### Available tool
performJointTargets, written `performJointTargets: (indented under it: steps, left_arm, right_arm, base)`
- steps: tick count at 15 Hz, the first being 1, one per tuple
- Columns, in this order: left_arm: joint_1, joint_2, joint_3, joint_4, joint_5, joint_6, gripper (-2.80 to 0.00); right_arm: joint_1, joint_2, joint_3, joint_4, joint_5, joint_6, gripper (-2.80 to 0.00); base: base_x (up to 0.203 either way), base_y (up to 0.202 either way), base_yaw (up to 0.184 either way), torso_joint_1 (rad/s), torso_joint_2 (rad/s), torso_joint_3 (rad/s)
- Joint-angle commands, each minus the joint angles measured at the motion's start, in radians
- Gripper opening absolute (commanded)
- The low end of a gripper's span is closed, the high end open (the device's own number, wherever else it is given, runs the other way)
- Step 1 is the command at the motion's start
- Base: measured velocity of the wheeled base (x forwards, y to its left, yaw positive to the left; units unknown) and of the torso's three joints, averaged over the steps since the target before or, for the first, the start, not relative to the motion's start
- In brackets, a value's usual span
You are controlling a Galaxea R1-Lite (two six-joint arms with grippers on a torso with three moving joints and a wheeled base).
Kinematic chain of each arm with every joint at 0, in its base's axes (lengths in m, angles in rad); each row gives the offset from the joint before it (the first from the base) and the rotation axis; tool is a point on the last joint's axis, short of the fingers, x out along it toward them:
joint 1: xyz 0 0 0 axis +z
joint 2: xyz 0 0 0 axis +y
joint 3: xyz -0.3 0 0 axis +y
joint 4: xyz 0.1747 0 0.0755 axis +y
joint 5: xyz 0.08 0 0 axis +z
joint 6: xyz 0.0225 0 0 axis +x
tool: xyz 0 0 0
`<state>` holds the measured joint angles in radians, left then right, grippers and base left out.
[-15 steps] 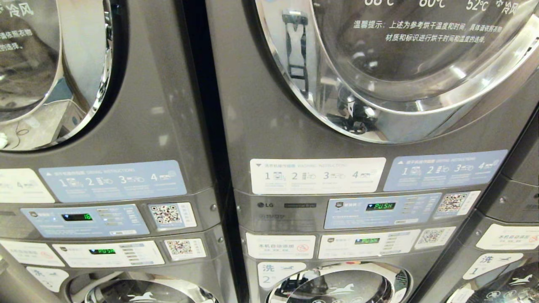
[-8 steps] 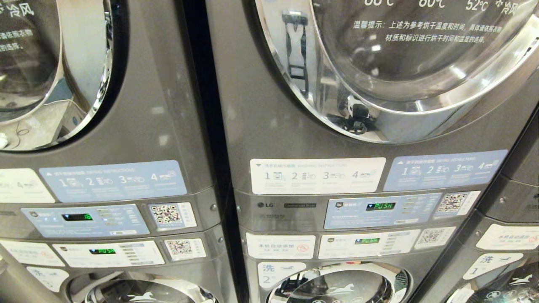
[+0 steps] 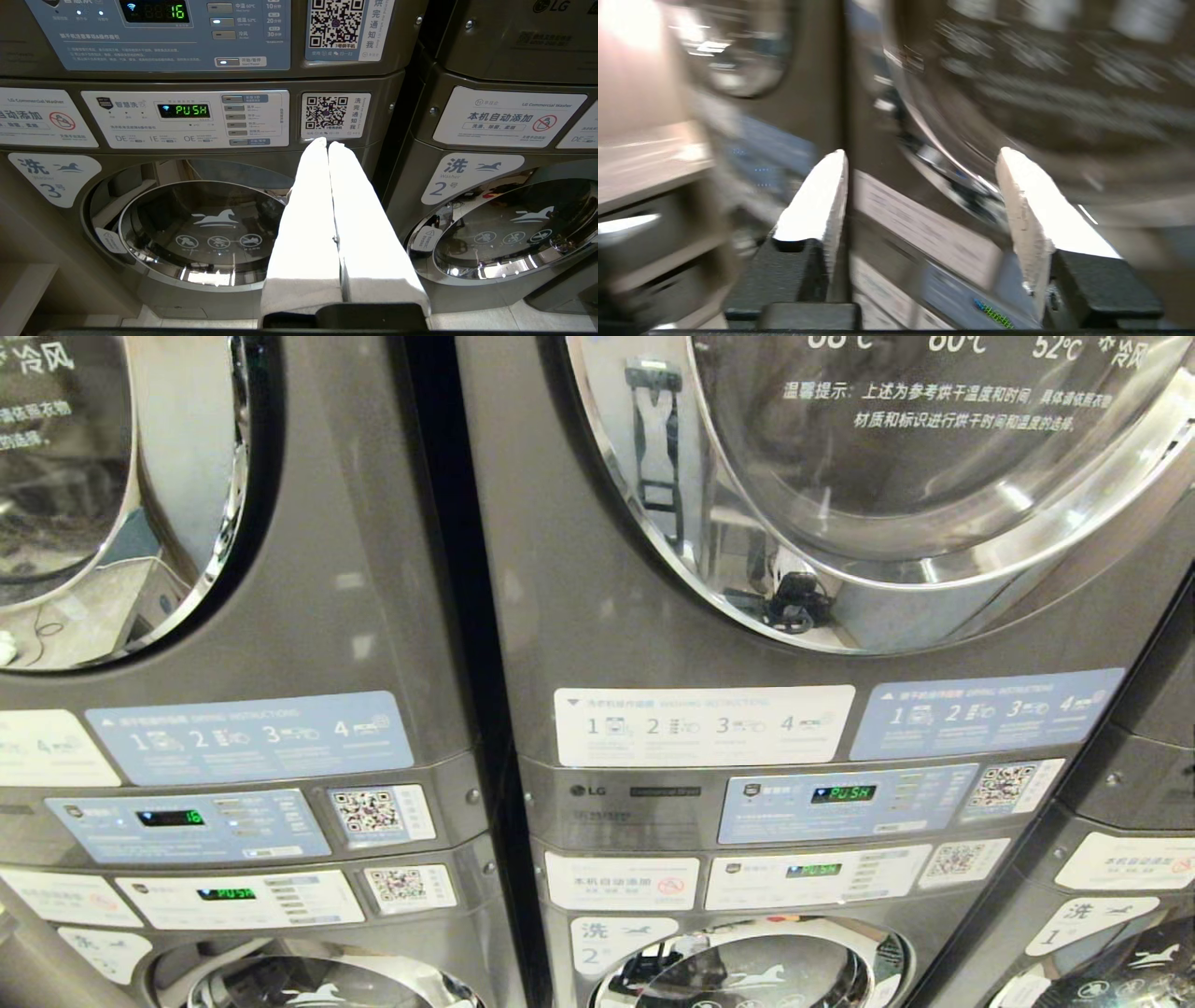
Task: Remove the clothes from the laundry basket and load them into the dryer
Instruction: Open the dryer
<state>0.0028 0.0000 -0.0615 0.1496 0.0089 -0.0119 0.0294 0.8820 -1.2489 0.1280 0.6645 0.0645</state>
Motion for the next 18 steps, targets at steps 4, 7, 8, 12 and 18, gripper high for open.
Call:
performJointTargets:
  steps: [4,7,8,12,18]
  left_arm:
    - [0.000,0.000,0.000,0.001,0.000,0.000,-2.80]
    - [0.000,0.000,0.000,0.001,0.000,0.000,-2.80]
    - [0.000,0.000,0.000,0.001,0.000,0.000,-2.80]
    - [0.000,0.000,0.000,0.001,0.000,0.000,-2.80]
    - [0.000,0.000,0.000,0.001,0.000,0.000,-2.80]
  right_arm:
    - [0.213,0.526,-0.371,-0.059,0.315,-0.047,0.00]
    - [0.324,0.650,-0.426,-0.122,0.302,-0.216,0.00]
    - [0.347,0.684,-0.444,-0.135,0.264,-0.243,0.00]
    - [0.431,0.813,-0.552,-0.212,0.075,-0.275,0.00]
    - [0.482,0.941,-0.695,-0.259,-0.037,-0.268,0.00]
  base:
    - [0.000,0.000,0.000,0.000,0.00,0.000]
    - [0.000,0.000,0.000,0.000,0.00,0.000]
    - [0.000,0.000,0.000,0.000,0.00,0.000]
    - [0.000,0.000,0.000,0.000,0.00,0.000]
    - [0.000,0.000,0.000,0.000,0.00,0.000]
